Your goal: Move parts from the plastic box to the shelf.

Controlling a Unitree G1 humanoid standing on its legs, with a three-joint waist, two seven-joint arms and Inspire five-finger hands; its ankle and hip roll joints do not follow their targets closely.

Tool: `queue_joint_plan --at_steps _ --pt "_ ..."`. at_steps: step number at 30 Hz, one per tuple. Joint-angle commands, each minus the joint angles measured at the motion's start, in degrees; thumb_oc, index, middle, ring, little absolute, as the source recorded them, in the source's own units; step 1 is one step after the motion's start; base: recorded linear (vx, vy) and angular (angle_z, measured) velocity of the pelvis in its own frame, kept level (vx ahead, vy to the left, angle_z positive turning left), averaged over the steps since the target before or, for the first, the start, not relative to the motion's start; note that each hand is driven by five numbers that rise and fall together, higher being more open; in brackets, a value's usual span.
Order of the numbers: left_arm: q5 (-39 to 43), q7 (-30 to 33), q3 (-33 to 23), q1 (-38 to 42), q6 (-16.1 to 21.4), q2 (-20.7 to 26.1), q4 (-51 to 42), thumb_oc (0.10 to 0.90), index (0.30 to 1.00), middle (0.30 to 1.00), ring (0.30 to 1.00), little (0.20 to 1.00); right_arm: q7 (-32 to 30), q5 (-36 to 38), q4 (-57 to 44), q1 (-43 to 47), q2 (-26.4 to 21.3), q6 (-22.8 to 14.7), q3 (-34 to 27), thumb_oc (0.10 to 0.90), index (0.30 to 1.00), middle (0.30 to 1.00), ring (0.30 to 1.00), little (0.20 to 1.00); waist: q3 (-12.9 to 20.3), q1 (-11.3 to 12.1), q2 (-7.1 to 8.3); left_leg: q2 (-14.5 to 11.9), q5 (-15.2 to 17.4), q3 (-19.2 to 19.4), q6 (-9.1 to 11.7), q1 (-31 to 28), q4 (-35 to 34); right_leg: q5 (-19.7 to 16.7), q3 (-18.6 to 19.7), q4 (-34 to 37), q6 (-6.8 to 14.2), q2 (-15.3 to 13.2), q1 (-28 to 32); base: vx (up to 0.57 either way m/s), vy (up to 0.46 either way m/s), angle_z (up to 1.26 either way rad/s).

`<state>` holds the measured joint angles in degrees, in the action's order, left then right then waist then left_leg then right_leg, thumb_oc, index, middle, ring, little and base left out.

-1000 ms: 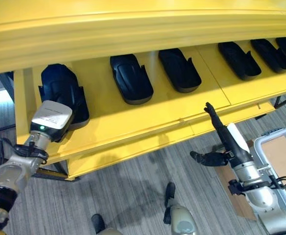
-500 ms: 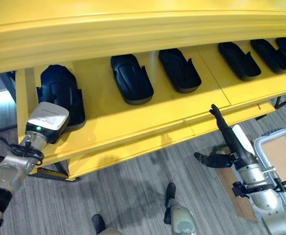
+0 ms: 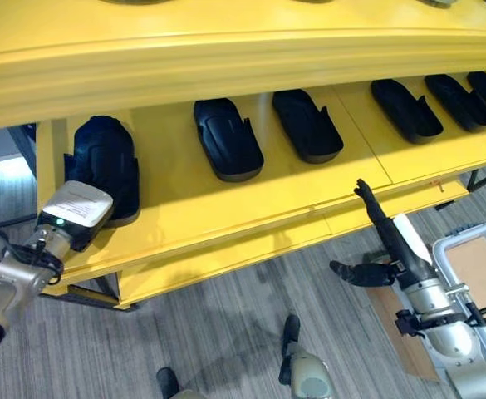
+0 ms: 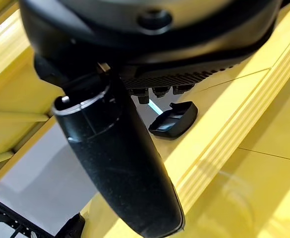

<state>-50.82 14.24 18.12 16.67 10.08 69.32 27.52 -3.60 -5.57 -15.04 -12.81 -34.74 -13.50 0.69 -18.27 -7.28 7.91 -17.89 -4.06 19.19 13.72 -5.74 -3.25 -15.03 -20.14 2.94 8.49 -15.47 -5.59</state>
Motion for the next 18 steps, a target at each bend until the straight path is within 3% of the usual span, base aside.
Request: queue_joint_plan --at_steps 1,9,18 --pt "2.1 1.81 -5.98 2.37 -1.71 9.54 -2.75 0.9 1.0 1.0 1.0 1.0 -1.72 1.25 -7.99 2.82 1.12 -4.59 -7.73 0.9 1.0 1.0 1.0 1.0 2.28 0.05 2.22 1.65 2.07 1.39 -3.89 0.66 1.05 4.39 -2.31 -6.35 6.51 -8.18 4.06 0.02 0.006 0.04" --pt "3.12 3.12 -7.41 2.17 -2.05 7.29 -3.05 0.9 1.0 1.0 1.0 1.0 -1.69 1.35 -8.0 2.33 1.18 -4.51 -8.22 0.9 1.0 1.0 1.0 1.0 2.54 -0.3 2.09 1.66 2.15 1.4 -3.85 0.7 1.09 4.51 -2.19 -6.34 6.51 -8.09 4.01 0.01 0.002 0.03" --pt "2.99 3.61 -4.25 4.98 -2.15 5.44 -1.66 0.9 1.0 1.0 1.0 1.0 -2.12 1.05 -8.01 2.3 0.69 -4.45 -8.2 0.9 1.0 1.0 1.0 1.0 2.56 -1.05 2.16 1.81 2.39 1.6 -3.95 0.63 1.37 4.58 -1.86 -6.39 6.51 -7.89 3.94 0.0 0.0 0.0"
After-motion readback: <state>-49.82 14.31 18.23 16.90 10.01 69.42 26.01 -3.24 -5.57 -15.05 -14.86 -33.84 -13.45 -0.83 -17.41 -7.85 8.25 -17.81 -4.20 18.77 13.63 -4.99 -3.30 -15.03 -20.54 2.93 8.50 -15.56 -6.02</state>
